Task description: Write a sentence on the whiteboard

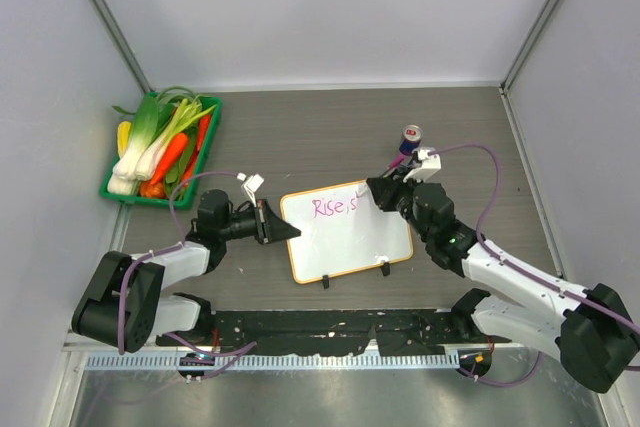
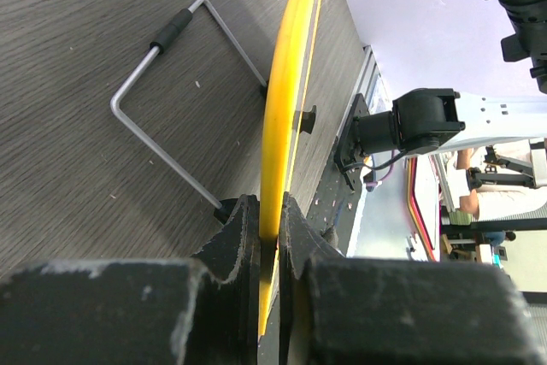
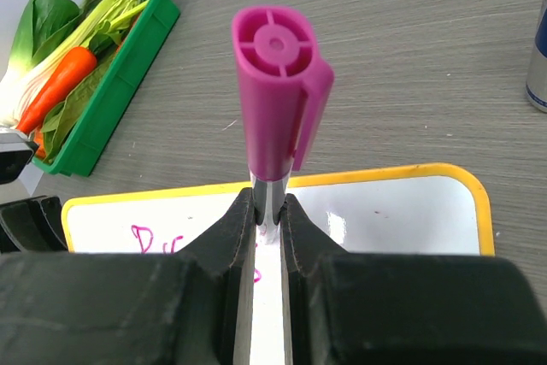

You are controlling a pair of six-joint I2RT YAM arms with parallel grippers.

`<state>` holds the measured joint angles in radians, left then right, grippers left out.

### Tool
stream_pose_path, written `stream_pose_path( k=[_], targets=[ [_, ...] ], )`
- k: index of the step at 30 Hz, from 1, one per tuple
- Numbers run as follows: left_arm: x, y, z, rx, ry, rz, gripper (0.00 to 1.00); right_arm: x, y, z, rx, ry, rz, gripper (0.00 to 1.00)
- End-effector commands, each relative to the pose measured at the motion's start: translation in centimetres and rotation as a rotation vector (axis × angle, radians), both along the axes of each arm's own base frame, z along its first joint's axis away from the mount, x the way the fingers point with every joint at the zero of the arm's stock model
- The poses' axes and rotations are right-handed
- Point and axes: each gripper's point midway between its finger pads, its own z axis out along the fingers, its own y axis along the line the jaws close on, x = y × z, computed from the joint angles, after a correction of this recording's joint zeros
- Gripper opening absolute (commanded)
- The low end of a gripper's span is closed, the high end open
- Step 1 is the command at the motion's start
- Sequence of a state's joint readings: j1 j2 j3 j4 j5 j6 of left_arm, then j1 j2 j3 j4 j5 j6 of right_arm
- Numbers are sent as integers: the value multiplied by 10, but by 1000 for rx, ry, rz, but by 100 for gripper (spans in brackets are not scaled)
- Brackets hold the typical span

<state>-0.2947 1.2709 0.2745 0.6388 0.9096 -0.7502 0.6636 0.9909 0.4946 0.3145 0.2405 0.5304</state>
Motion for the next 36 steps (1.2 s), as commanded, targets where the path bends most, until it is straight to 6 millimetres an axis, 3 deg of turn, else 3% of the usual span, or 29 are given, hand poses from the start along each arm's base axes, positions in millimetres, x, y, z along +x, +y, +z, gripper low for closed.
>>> stream_pose_path(
  k=[1,25,36],
  targets=[
    [12,7,-18,77,-11,64,0,-4,-4,-8,-14,15,5,1],
    [12,7,-16,75,-16,66,0,-18,-1,-26,-14,65,55,1],
    [12,7,-18,78,-12,67,0,-5,-6,-3,18,6,-9,1]
  ],
)
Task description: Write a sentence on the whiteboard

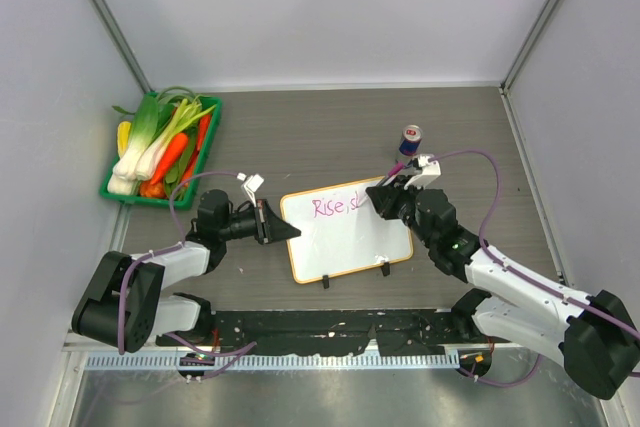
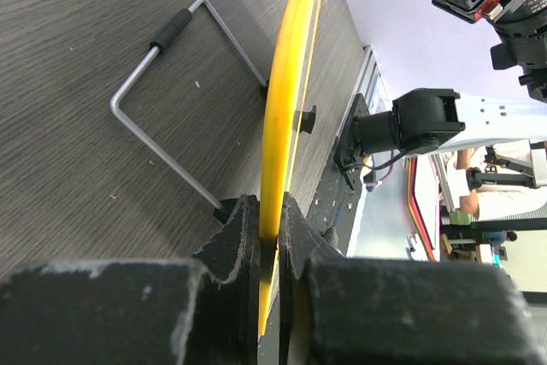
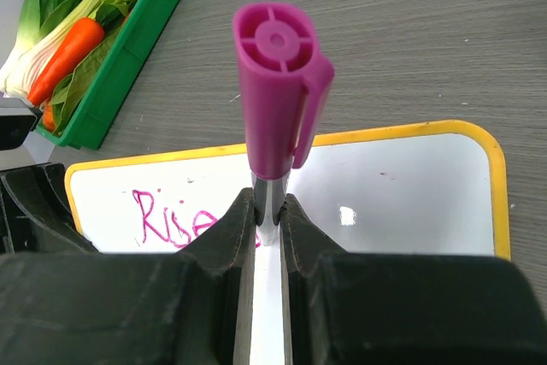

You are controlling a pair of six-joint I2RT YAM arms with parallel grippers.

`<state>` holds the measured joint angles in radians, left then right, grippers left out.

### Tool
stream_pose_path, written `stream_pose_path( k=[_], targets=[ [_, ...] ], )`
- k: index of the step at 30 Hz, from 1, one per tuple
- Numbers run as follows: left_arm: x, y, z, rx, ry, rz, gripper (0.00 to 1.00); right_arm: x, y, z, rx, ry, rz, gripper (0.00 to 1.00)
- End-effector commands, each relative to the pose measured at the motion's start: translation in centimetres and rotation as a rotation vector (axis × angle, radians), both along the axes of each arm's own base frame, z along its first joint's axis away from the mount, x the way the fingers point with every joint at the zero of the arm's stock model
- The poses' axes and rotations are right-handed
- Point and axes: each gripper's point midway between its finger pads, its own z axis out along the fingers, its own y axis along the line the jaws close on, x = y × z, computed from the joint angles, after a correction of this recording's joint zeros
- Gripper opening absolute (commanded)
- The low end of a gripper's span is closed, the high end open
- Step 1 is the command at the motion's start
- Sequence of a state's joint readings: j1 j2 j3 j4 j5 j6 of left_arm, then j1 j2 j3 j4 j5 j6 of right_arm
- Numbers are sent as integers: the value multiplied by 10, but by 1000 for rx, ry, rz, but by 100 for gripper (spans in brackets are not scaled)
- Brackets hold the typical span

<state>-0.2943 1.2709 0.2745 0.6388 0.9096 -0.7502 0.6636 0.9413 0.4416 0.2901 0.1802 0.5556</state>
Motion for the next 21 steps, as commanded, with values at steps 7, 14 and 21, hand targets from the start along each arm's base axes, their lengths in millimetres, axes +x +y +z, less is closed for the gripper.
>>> stream_pose_path(
  k=[7,14,21],
  targets=[
    [12,7,-17,78,-12,66,0,18,-3,15,-2,-40,-65,1],
    [12,7,-18,78,-12,66,0,21,-6,20,4,-54,-86,1],
    [12,7,-17,77,-14,66,0,23,-4,25,14,-69,-83,1]
  ],
)
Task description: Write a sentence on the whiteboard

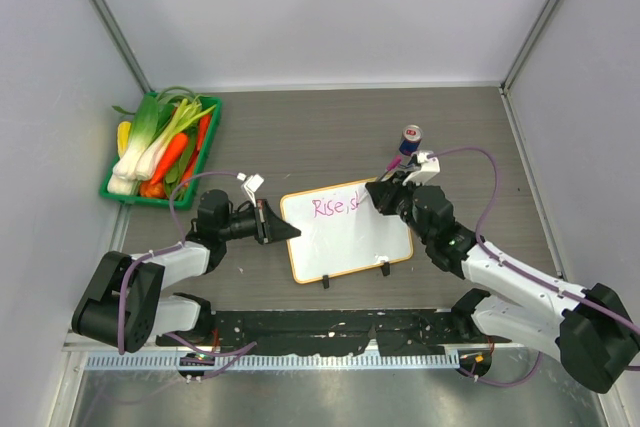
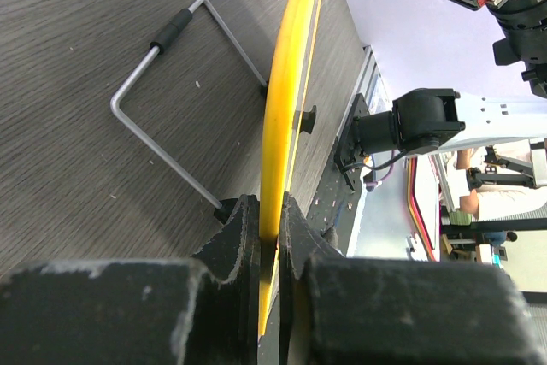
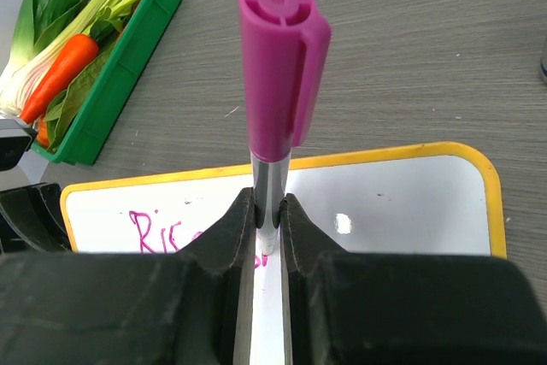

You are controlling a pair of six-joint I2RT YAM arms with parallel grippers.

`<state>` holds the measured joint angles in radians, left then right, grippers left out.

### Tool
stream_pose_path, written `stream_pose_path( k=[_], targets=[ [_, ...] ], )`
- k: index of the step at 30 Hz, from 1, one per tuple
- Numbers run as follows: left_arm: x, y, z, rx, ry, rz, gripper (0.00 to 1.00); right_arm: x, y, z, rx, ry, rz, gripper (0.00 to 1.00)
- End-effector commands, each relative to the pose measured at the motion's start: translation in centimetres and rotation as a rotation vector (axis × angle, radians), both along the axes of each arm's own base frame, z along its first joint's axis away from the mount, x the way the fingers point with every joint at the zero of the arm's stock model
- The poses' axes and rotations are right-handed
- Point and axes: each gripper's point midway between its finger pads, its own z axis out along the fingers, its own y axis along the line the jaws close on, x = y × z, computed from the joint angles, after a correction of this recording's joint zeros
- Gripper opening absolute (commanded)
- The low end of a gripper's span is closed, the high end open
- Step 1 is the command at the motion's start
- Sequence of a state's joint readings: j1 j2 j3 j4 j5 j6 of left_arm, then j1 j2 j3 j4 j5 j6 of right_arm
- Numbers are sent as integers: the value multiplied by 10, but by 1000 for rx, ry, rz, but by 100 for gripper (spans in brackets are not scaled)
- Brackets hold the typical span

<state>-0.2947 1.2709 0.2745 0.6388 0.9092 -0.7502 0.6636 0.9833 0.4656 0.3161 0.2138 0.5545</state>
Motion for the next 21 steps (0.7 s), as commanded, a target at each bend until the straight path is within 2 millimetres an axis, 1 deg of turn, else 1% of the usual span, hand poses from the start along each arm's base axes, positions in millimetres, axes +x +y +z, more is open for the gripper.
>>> stream_pose_path(
  k=[1,5,12,21],
  targets=[
    [12,7,-17,77,-14,66,0,14,-4,22,19,-63,-54,1],
    [12,7,-18,77,-12,66,0,15,-4,23,22,-63,-57,1],
    [12,7,-17,77,-12,64,0,20,-10,25,18,-58,-93,1],
    [12,7,-17,77,-12,64,0,19,-21,16,-7,-33,-126,1]
  ],
)
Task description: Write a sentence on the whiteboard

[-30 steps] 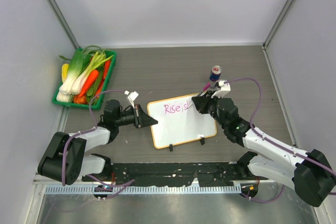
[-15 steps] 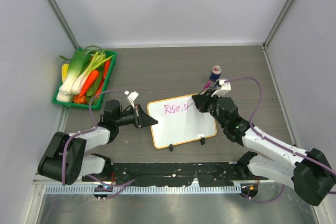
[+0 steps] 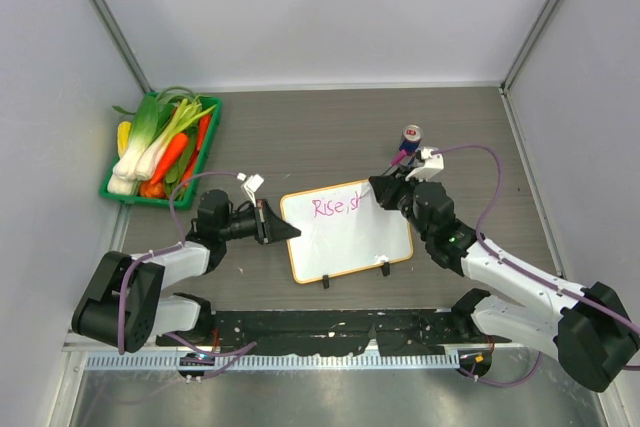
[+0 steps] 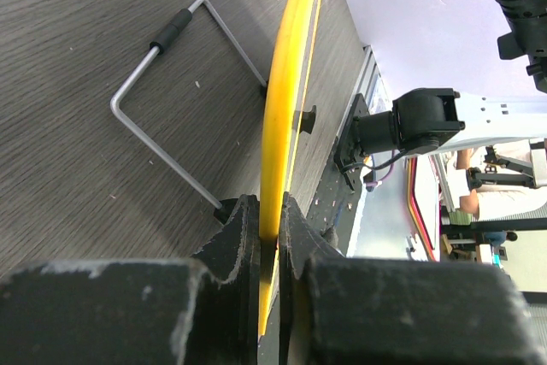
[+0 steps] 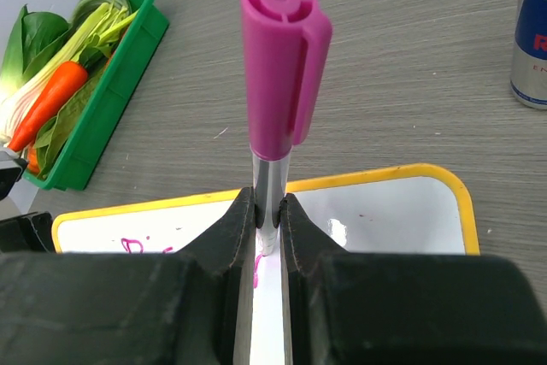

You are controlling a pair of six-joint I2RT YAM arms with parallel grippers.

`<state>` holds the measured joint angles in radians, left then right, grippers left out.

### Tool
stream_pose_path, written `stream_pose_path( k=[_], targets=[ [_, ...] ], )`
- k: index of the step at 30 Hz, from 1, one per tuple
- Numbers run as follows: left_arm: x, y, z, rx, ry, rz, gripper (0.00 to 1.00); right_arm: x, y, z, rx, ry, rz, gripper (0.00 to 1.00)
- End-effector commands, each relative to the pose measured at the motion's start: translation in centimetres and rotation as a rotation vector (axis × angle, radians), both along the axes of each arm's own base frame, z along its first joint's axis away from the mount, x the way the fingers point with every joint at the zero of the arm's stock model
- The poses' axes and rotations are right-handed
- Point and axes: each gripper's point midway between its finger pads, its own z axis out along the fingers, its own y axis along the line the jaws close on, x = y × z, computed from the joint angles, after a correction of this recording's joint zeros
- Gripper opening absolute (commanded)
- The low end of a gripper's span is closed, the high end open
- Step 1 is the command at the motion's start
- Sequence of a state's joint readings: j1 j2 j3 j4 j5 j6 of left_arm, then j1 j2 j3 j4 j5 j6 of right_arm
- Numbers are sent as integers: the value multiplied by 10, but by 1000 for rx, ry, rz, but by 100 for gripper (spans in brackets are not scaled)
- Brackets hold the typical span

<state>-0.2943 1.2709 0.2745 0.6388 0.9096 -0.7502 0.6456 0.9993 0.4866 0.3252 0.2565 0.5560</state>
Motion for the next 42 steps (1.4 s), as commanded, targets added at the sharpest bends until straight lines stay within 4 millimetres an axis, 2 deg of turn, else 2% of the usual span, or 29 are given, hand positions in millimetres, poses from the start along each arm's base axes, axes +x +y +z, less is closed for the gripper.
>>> stream_pose_path(
  k=[1,15,24,29,36,39,42],
  targets=[
    [12,6,-17,76,-12,65,0,6,-13,6,-14,-12,-66,1],
    [13,7,-18,78,-12,67,0,-10,-14,-17,-32,42,-18,1],
    [12,7,-17,77,-15,67,0,-18,-13,-21,-22,48,8,1],
    [12,7,-17,77,-17,65,0,-17,-13,-5,5,12,5,1],
    [13,7,-16,77,-18,68,0,-16,-10,37,95,-81,14,1],
    [13,7,-16,77,-17,69,0,-17,-15,54,131,-131,-10,1],
    [12,7,-16,77,-18,67,0,-15,-20,61,129,-152,-36,1]
  ],
)
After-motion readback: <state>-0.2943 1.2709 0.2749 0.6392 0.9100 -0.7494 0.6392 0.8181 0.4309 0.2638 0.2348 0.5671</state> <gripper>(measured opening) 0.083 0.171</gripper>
